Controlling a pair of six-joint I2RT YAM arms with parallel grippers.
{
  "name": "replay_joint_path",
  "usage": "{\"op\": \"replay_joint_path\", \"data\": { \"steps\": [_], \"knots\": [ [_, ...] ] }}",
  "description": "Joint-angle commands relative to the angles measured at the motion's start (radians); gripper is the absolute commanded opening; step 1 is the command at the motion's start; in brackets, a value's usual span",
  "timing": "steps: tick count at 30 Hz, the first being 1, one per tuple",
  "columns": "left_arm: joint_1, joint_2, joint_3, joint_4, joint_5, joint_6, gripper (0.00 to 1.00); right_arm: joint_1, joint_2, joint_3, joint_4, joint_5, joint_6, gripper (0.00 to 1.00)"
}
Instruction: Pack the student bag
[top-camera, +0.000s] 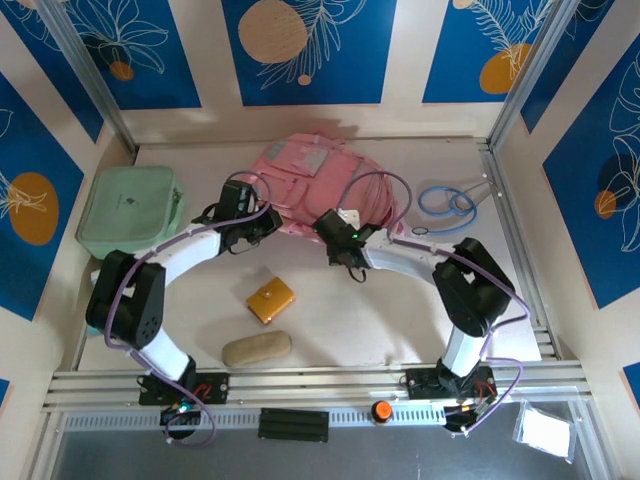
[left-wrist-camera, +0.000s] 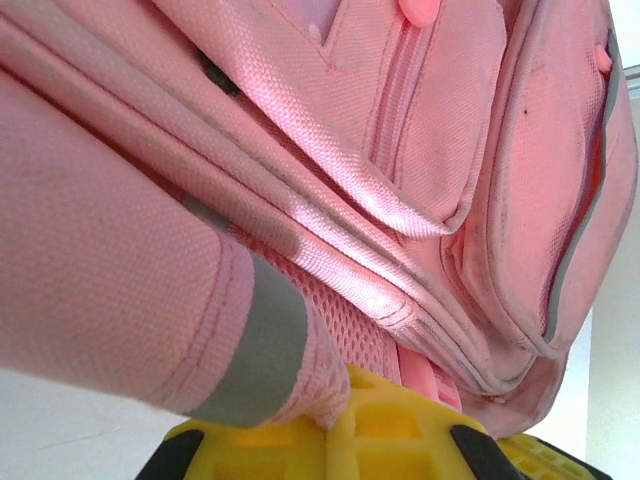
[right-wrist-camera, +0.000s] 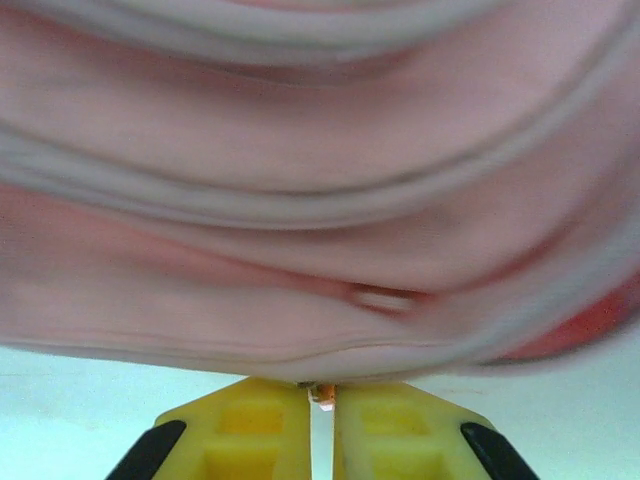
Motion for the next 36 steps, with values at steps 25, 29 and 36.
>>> {"op": "replay_joint_path", "data": {
  "steps": [25, 29, 36],
  "knots": [
    [0.063, -0.033, 0.041, -0.015, -0.043, 0.062, 0.0, -0.063, -0.053, -0.104, 0.135, -0.036, -0.192, 0.1],
    [0.095, -0.009, 0.042, -0.015, -0.041, 0.074, 0.0, -0.107, -0.102, -0.169, 0.135, -0.051, -0.162, 0.09],
    [0.148, 0.054, 0.066, -0.035, -0.043, 0.113, 0.12, -0.098, -0.131, -0.159, 0.196, -0.276, -0.231, 0.0]
  ]
}}
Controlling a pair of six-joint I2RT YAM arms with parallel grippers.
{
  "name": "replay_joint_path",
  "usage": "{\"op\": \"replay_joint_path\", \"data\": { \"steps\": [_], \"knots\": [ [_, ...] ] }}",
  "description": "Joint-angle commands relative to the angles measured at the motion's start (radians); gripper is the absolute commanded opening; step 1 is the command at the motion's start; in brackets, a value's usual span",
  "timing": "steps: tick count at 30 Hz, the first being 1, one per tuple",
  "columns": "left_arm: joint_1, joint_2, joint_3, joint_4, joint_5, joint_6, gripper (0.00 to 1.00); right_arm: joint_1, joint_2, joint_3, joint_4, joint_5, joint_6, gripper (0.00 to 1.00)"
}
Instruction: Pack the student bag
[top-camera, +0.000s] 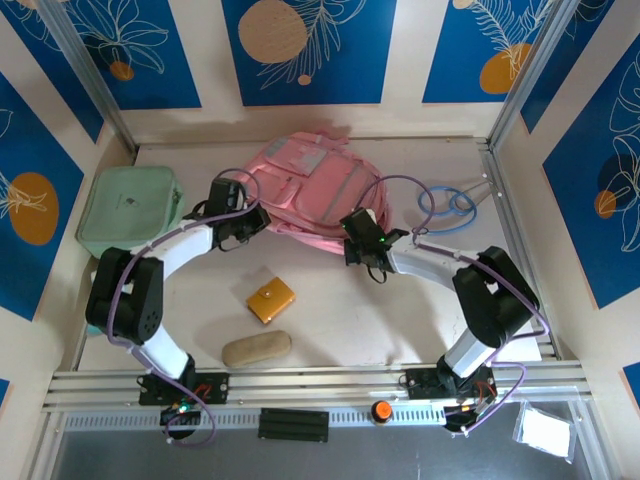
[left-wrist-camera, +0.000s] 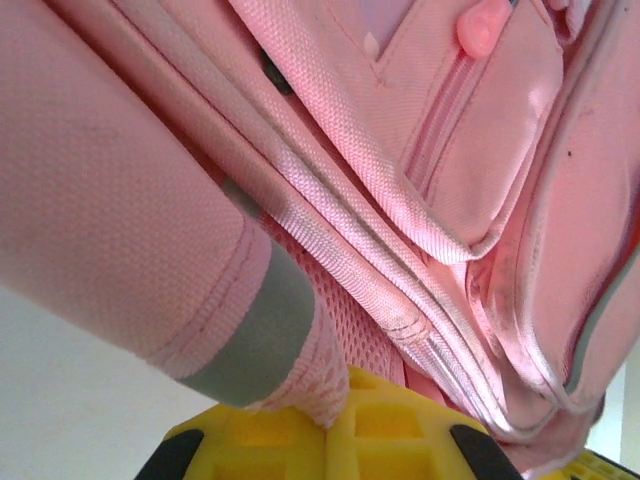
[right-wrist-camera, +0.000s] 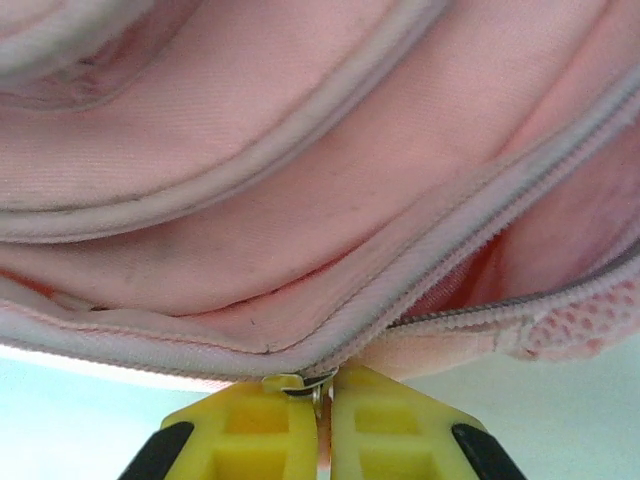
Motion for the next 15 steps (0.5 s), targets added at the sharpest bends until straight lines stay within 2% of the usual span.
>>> {"op": "replay_joint_path", "data": {
  "steps": [1, 3, 5, 7, 11, 15],
  "knots": [
    [0.068, 0.023, 0.049, -0.009, -0.056, 0.055, 0.16, 0.022, -0.013, 0.017, 0.018, -0.145, -0.049, 0.0],
    [0.095, 0.023, 0.046, -0.032, -0.066, 0.073, 0.26, 0.037, 0.003, 0.045, 0.043, -0.243, -0.061, 0.0],
    [0.122, 0.006, 0.03, -0.051, -0.079, 0.084, 0.41, 0.053, 0.033, 0.076, 0.08, -0.357, -0.063, 0.0],
    [0.145, -0.025, 0.003, -0.063, -0.094, 0.085, 0.5, 0.073, 0.074, 0.105, 0.117, -0.43, -0.057, 0.0],
    [0.165, -0.105, -0.069, -0.074, -0.092, 0.06, 0.61, 0.119, 0.173, 0.2, 0.139, -0.48, -0.036, 0.0],
    [0.163, -0.164, -0.165, -0.011, -0.001, -0.031, 0.63, 0.138, 0.264, 0.305, 0.143, -0.531, -0.015, 0.0]
  ]
}}
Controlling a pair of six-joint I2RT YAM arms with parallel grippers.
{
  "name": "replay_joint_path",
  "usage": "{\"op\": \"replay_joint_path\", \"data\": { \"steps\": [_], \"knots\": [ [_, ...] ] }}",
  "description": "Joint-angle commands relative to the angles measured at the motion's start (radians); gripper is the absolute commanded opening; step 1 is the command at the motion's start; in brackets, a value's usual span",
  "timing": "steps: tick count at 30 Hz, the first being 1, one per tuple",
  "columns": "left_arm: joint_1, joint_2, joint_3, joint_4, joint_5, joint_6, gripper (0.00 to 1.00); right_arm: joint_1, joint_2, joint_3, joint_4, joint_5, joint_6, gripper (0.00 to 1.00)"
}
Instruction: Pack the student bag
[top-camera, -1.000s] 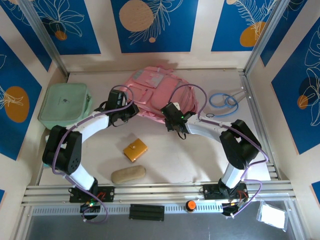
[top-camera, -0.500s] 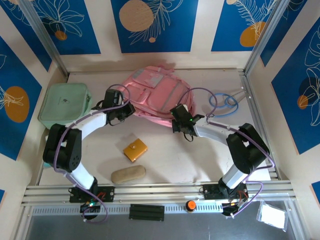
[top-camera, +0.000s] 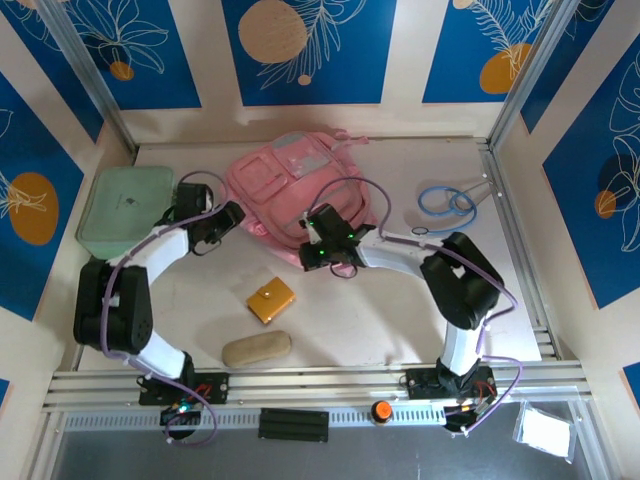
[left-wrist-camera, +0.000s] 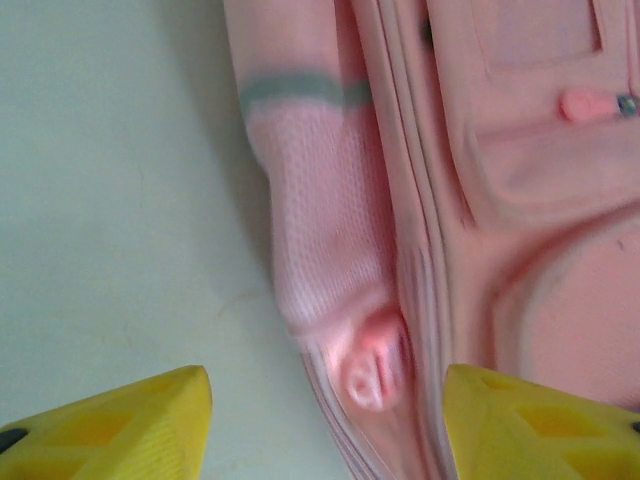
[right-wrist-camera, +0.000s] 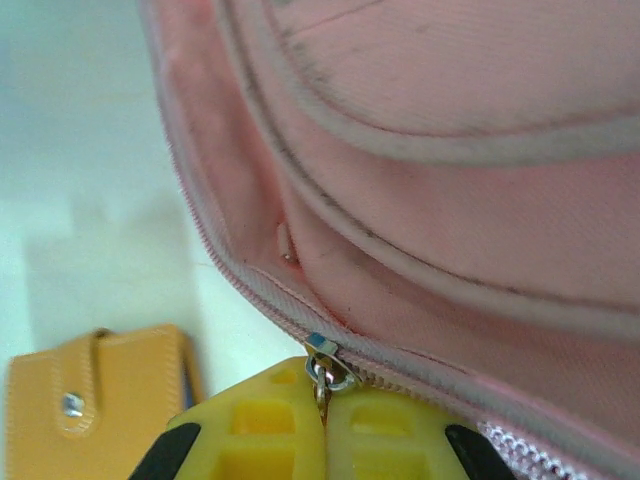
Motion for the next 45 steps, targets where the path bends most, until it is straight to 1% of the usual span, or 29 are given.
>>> {"op": "replay_joint_path", "data": {
  "steps": [1, 3, 5, 10, 12, 18, 24, 27, 30, 34, 37, 41, 45],
  "knots": [
    [0.001, -0.05, -0.08, 0.061, 0.092, -0.098, 0.63, 0.013, 0.053, 0.098, 0.049, -0.11, 0.018, 0.0],
    [-0.001, -0.06, -0.124, 0.135, 0.15, -0.156, 0.63, 0.018, 0.083, 0.147, 0.035, -0.125, 0.019, 0.0],
    [-0.003, -0.063, -0.142, 0.162, 0.179, -0.19, 0.63, 0.022, 0.102, 0.181, 0.023, -0.137, 0.015, 0.0],
    [-0.017, -0.05, -0.166, 0.222, 0.207, -0.252, 0.63, 0.028, 0.112, 0.212, -0.003, -0.14, 0.0, 0.0],
    [-0.032, -0.026, -0.178, 0.275, 0.22, -0.289, 0.63, 0.029, 0.112, 0.213, -0.01, -0.142, -0.001, 0.0],
    [-0.078, 0.071, -0.185, 0.396, 0.231, -0.355, 0.61, 0.039, 0.111, 0.21, -0.027, -0.137, -0.005, 0.0],
    [-0.092, 0.118, -0.191, 0.41, 0.197, -0.36, 0.57, 0.048, 0.115, 0.215, -0.047, -0.117, -0.005, 0.0],
    [-0.093, 0.123, -0.197, 0.408, 0.174, -0.355, 0.5, 0.052, 0.117, 0.212, -0.052, -0.11, -0.004, 0.0],
    [-0.092, 0.126, -0.195, 0.403, 0.162, -0.348, 0.37, 0.056, 0.119, 0.209, -0.056, -0.102, -0.004, 0.0],
    [-0.092, 0.135, -0.186, 0.392, 0.159, -0.337, 0.26, 0.059, 0.116, 0.204, -0.07, -0.08, -0.001, 0.0],
    [-0.092, 0.14, -0.178, 0.382, 0.154, -0.327, 0.18, 0.061, 0.104, 0.194, -0.099, -0.04, 0.008, 0.0],
    [-0.092, 0.134, -0.159, 0.338, 0.125, -0.292, 0.09, 0.058, 0.058, 0.134, -0.148, 0.054, 0.031, 0.0],
    [-0.09, 0.136, -0.13, 0.29, 0.101, -0.244, 0.03, 0.025, -0.034, 0.019, -0.163, 0.106, 0.053, 0.0]
  ]
}}
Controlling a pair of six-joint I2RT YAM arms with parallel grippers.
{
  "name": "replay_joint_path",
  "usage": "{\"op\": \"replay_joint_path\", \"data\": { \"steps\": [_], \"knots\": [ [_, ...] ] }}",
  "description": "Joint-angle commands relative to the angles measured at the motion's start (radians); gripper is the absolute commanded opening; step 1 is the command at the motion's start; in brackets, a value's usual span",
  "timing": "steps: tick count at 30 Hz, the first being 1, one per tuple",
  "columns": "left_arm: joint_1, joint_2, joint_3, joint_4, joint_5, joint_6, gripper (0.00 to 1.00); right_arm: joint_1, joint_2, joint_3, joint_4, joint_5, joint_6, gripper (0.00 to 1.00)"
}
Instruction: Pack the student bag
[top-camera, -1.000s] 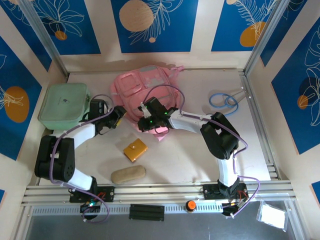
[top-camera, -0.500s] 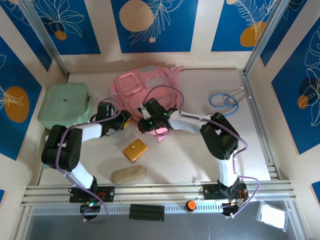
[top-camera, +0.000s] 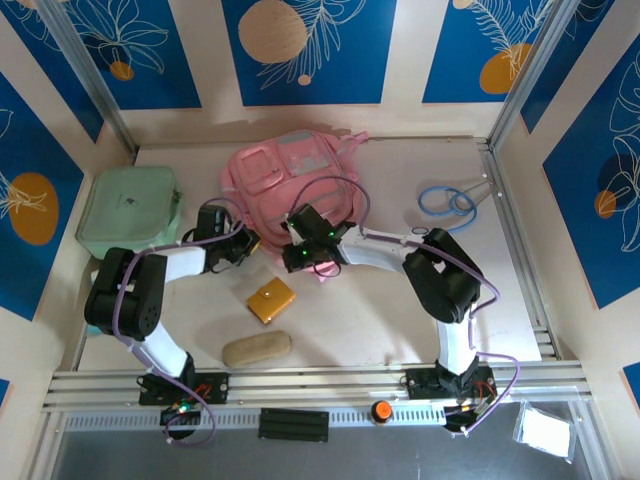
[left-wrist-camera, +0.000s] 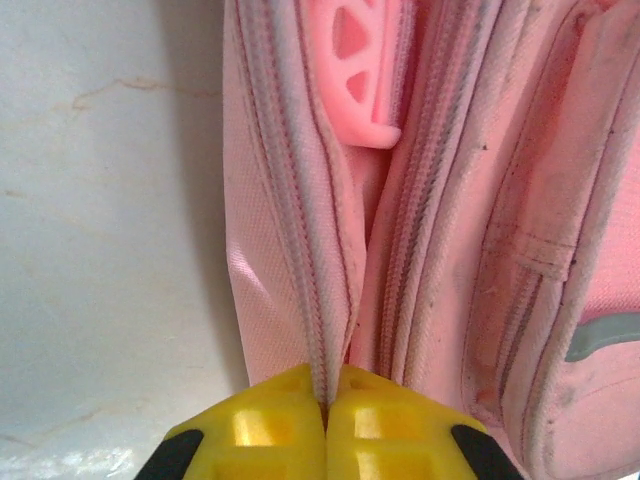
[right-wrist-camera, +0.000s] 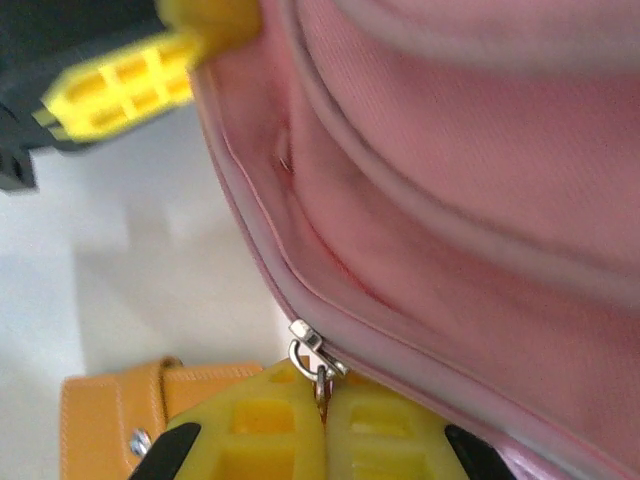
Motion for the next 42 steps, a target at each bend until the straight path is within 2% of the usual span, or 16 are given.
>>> {"op": "replay_joint_path", "data": {
  "steps": [1, 8, 11, 15, 22, 30, 34, 38, 42],
  "knots": [
    [-0.001, 0.009, 0.043, -0.049, -0.062, 0.066, 0.02, -0.036, -0.116, -0.095, -0.091, 0.091, 0.028, 0.0],
    [0.002, 0.021, 0.065, -0.068, -0.076, 0.09, 0.0, -0.131, -0.271, -0.218, -0.133, 0.191, 0.039, 0.0],
    [0.001, 0.029, 0.072, -0.069, -0.062, 0.093, 0.0, -0.195, -0.289, -0.225, -0.174, 0.225, 0.065, 0.0],
    [0.003, 0.034, 0.077, -0.068, -0.042, 0.1, 0.0, -0.257, -0.287, -0.216, -0.211, 0.211, 0.087, 0.0],
    [-0.004, 0.089, 0.174, -0.143, 0.046, 0.184, 0.01, -0.239, -0.309, -0.274, -0.2, 0.148, 0.074, 0.0],
    [-0.007, 0.182, 0.373, -0.337, -0.003, 0.338, 0.09, -0.149, -0.334, -0.391, -0.086, -0.013, 0.037, 0.0],
    [-0.006, 0.22, 0.465, -0.417, -0.07, 0.389, 0.17, -0.114, -0.28, -0.353, -0.032, -0.048, 0.055, 0.0],
    [0.003, 0.194, 0.53, -0.546, -0.197, 0.441, 0.38, -0.091, -0.201, -0.267, 0.026, -0.104, 0.069, 0.0],
    [0.007, 0.107, 0.522, -0.641, -0.251, 0.465, 0.5, -0.076, -0.125, -0.182, 0.093, -0.162, 0.067, 0.0]
  ]
}}
